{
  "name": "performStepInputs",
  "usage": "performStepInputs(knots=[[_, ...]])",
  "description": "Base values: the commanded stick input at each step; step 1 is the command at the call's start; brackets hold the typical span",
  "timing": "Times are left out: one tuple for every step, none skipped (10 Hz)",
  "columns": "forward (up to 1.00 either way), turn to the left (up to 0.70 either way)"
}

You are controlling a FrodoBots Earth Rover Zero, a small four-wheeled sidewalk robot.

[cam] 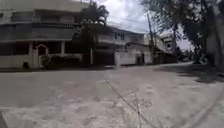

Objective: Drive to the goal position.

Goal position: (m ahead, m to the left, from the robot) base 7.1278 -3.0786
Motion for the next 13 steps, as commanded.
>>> performStepInputs(knots=[[1.0,0.0],[1.0,0.0],[1.0,-0.15],[1.0,-0.39],[1.0,-0.4],[1.0,-0.4],[1.0,-0.4],[1.0,-0.4],[1.0,-0.4],[1.0,-0.4],[1.0,-0.4],[1.0,-0.4],[1.0,-0.4]])
